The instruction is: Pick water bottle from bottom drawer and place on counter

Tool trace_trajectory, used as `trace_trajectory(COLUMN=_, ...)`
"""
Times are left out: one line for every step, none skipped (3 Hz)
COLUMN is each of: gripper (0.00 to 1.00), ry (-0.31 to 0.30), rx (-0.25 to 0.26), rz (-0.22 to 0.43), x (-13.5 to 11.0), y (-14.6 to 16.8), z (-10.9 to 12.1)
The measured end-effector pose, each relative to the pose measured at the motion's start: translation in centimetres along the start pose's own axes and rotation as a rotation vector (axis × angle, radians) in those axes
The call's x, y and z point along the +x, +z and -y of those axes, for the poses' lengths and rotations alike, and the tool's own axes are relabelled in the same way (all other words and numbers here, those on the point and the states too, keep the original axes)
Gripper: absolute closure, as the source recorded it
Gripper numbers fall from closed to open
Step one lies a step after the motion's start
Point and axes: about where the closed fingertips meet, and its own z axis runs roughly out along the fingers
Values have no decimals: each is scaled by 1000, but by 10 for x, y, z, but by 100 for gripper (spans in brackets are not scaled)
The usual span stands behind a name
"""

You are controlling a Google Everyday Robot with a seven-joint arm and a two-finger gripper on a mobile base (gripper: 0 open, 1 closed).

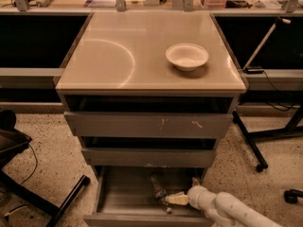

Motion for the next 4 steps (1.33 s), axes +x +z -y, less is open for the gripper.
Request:
trace_trajectory(gripper=0, ry=-41, rx=38, rz=12, x=-1, y=-1, z=-17)
trace_trajectory(gripper=0, ry=-139, rx=63, rz=43, x=-3, y=8, z=-78)
trace_trajectory(gripper=0, ry=-144, rx=112, rz=29, x=-1, y=8, z=-76)
trace_trajectory(gripper=0, ry=-152, rx=111, rz=22, x=-2, y=8, z=-78)
